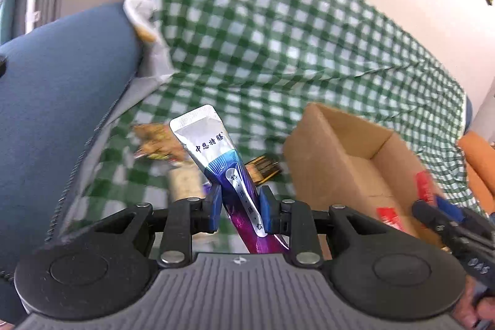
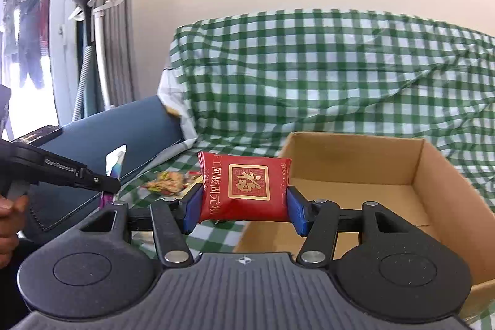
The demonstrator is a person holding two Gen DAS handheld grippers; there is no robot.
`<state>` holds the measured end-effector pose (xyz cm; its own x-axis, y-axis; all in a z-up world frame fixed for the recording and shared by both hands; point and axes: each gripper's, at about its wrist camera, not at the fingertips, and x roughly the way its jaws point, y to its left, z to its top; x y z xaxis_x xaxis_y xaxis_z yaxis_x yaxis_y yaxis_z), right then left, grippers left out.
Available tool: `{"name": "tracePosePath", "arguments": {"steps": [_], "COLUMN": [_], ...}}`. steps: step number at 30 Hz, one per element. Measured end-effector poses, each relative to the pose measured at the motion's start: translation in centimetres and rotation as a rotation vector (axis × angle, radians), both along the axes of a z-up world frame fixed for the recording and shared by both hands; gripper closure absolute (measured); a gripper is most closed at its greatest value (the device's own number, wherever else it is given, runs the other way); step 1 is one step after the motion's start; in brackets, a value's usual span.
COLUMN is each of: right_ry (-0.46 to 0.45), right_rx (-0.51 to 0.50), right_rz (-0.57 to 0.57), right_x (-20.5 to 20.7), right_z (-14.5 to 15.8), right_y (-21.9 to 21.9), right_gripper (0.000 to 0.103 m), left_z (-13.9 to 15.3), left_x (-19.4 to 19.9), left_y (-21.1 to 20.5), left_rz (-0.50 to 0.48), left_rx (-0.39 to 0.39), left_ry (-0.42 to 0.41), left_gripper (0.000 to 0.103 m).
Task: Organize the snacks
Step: 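Carry the tube pack and red square packet over the box with both tools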
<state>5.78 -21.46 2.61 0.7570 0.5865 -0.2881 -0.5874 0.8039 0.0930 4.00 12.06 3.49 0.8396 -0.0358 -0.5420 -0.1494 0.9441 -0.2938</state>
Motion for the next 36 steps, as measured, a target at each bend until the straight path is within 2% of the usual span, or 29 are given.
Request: {"name": "tracePosePath", "arguments": {"steps": [8, 13, 22, 29, 36], "right_ry": [0.001, -0.002, -0.01, 0.01, 0.015], "right_rx": [0.042, 0.059, 0.101, 0.137, 0.165], "right_rz": [-0.115, -0.203, -0.356, -0.483, -0.563], "right_x": [1.4, 2.1, 2.9, 3.6, 3.8], "right_z": [-0.1, -0.1, -0.1, -0.2, -0.6], "right_y": [-1.1, -2.2, -4.6, -6.8, -8.6], "right_gripper": [0.045, 0.045, 0.045, 0.044, 0.044], "left_z": [4.9, 7.6, 10.2, 12.4, 13.8], "left_x": [2.0, 3.3, 6.8, 9.8, 11.8], "left_y": [-6.3, -9.6, -14.7, -19.8, -24.3], "left_rz": [-0.125, -0.189, -0.251, -0.303, -0.323], "left_rx": [0.083, 0.101, 0.094, 0.127, 0.157], "left_ry": [-0.115, -0.177, -0.192, -0.214, -0.23], "left_gripper": [0.075, 0.075, 0.074, 0.074, 0.074]}}
